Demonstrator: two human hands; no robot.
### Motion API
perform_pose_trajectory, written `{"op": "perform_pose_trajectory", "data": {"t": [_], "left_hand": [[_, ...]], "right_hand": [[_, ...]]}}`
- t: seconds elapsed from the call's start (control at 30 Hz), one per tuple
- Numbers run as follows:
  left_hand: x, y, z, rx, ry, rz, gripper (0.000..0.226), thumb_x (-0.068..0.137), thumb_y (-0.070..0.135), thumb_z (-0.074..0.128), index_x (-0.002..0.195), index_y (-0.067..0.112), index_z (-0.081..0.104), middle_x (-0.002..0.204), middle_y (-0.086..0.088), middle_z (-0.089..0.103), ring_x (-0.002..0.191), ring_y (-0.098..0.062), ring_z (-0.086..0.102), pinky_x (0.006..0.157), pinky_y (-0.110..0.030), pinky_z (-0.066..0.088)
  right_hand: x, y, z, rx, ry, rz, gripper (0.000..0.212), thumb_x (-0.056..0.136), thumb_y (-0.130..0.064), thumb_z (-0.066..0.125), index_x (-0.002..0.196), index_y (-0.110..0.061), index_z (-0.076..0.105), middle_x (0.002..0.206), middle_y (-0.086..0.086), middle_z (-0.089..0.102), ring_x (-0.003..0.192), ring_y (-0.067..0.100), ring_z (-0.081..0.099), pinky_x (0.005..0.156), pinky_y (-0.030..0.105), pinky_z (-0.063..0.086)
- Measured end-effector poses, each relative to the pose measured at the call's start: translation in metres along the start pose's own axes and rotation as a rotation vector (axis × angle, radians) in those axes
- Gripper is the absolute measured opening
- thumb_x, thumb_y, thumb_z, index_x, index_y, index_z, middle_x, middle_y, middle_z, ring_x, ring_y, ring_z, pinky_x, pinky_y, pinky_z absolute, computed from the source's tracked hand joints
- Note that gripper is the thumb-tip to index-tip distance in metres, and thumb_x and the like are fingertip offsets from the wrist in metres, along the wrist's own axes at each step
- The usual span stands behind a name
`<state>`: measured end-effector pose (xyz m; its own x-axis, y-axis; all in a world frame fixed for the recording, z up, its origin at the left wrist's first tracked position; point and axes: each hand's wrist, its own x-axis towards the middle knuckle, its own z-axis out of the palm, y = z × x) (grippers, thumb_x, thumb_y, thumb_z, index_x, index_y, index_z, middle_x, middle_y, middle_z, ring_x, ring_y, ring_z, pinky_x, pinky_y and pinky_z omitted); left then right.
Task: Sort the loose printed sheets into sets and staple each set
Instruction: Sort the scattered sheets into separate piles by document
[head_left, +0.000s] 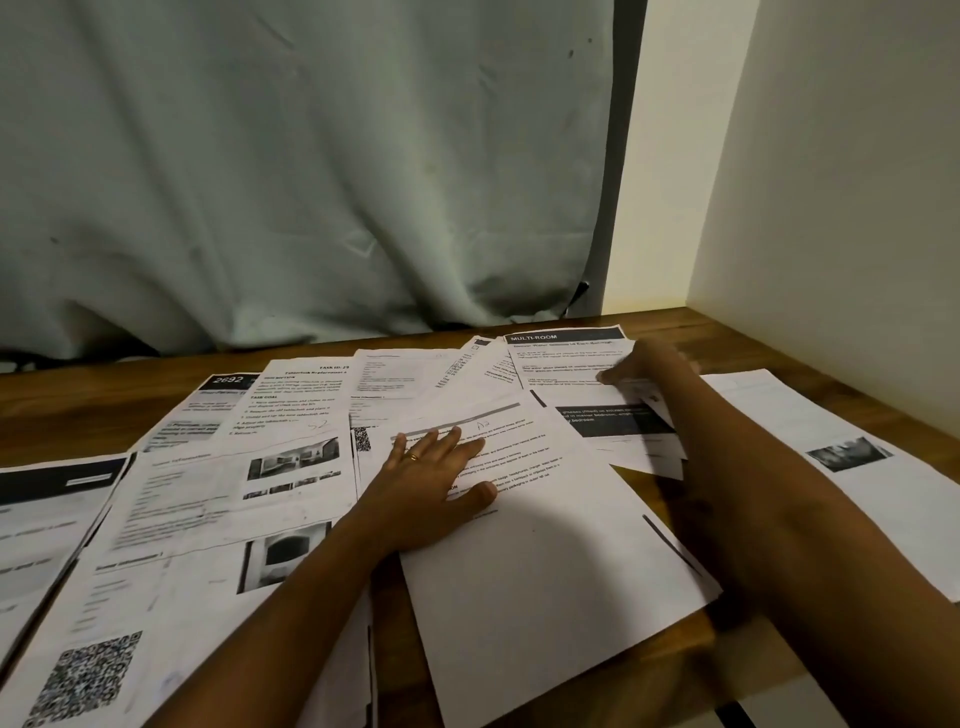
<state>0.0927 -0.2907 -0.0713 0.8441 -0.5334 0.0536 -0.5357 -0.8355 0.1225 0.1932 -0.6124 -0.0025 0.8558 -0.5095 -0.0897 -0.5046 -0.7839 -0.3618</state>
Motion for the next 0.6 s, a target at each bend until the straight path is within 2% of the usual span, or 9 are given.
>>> {"op": "perform_pose_trajectory", "data": {"t": [0.07, 0.17, 0.23, 0.33, 0.37, 0.43, 0.47, 0.53, 0.6], "left_hand": [[0.000, -0.001, 0.000, -0.015, 0.005, 0.002, 0.090, 0.073, 0.084, -0.002, 0.150, 0.037, 0.006, 0.160, 0.005, -0.001, 0.147, -0.015, -0.004, 0.116, -0.042, -0.010], [-0.001, -0.001, -0.001, -0.021, 0.014, 0.013, 0.110, 0.056, 0.091, -0.012, 0.150, 0.036, 0.008, 0.160, 0.005, 0.002, 0.147, -0.016, -0.002, 0.117, -0.043, -0.008], [0.000, -0.001, 0.000, -0.023, 0.019, 0.015, 0.109, 0.057, 0.091, -0.009, 0.150, 0.036, 0.008, 0.160, 0.005, 0.002, 0.147, -0.016, -0.001, 0.117, -0.043, -0.007], [0.000, -0.001, 0.000, -0.026, 0.020, 0.018, 0.105, 0.060, 0.089, -0.009, 0.150, 0.036, 0.009, 0.160, 0.005, 0.002, 0.147, -0.016, -0.001, 0.116, -0.042, -0.007], [0.000, 0.000, 0.000, -0.026, 0.017, 0.018, 0.100, 0.065, 0.087, -0.005, 0.150, 0.036, 0.009, 0.160, 0.005, 0.002, 0.147, -0.016, -0.001, 0.116, -0.042, -0.007], [-0.001, 0.000, -0.001, -0.017, 0.008, 0.016, 0.089, 0.075, 0.082, 0.005, 0.150, 0.036, 0.008, 0.159, 0.005, 0.001, 0.147, -0.016, -0.001, 0.117, -0.043, -0.007], [0.000, 0.000, -0.001, -0.009, 0.006, 0.014, 0.086, 0.076, 0.080, 0.007, 0.150, 0.036, 0.008, 0.159, 0.005, 0.001, 0.147, -0.016, -0.001, 0.117, -0.043, -0.007], [0.000, 0.000, -0.001, -0.009, 0.008, 0.010, 0.084, 0.078, 0.079, 0.009, 0.150, 0.036, 0.008, 0.159, 0.005, 0.002, 0.147, -0.016, -0.002, 0.118, -0.043, -0.007], [0.000, 0.000, -0.001, -0.019, 0.004, 0.008, 0.086, 0.076, 0.080, 0.008, 0.150, 0.036, 0.008, 0.159, 0.006, 0.002, 0.147, -0.016, -0.002, 0.118, -0.043, -0.007]], "right_hand": [[0.008, -0.004, -0.006, 0.017, -0.080, 0.026, 0.078, 0.067, -0.043, 0.082, 0.128, -0.007, 0.049, 0.131, 0.013, 0.052, 0.118, 0.033, 0.048, 0.085, 0.039, 0.037], [0.015, -0.006, -0.010, 0.034, -0.182, 0.070, 0.084, 0.064, -0.035, 0.085, 0.131, -0.004, 0.045, 0.133, 0.016, 0.051, 0.117, 0.035, 0.049, 0.091, 0.041, 0.040], [0.024, -0.005, -0.010, 0.064, -0.232, 0.094, 0.090, 0.060, -0.034, 0.087, 0.132, -0.003, 0.043, 0.134, 0.016, 0.049, 0.118, 0.036, 0.048, 0.093, 0.043, 0.040], [0.054, 0.004, -0.003, 0.075, -0.292, 0.136, 0.130, 0.021, -0.040, 0.094, 0.135, -0.008, 0.040, 0.139, 0.016, 0.044, 0.123, 0.040, 0.042, 0.104, 0.050, 0.035], [0.060, 0.006, -0.001, 0.088, -0.290, 0.138, 0.130, 0.024, -0.041, 0.094, 0.136, -0.008, 0.039, 0.141, 0.016, 0.043, 0.126, 0.040, 0.040, 0.105, 0.052, 0.033], [0.050, 0.003, -0.003, 0.133, -0.243, 0.145, 0.097, 0.059, -0.034, 0.088, 0.137, -0.003, 0.038, 0.140, 0.018, 0.042, 0.126, 0.039, 0.040, 0.107, 0.049, 0.034], [0.043, 0.002, -0.005, 0.148, -0.198, 0.145, 0.082, 0.070, -0.031, 0.081, 0.134, -0.001, 0.040, 0.137, 0.019, 0.045, 0.124, 0.037, 0.043, 0.105, 0.046, 0.036], [0.038, 0.004, -0.007, 0.132, -0.049, 0.087, 0.058, 0.080, -0.028, 0.074, 0.124, 0.001, 0.049, 0.117, 0.019, 0.054, 0.110, 0.033, 0.052, 0.095, 0.039, 0.043], [0.036, 0.006, -0.007, 0.161, 0.123, 0.002, 0.032, 0.086, -0.022, 0.067, 0.107, 0.002, 0.057, 0.092, 0.015, 0.055, 0.096, 0.030, 0.056, 0.083, 0.035, 0.045]]}}
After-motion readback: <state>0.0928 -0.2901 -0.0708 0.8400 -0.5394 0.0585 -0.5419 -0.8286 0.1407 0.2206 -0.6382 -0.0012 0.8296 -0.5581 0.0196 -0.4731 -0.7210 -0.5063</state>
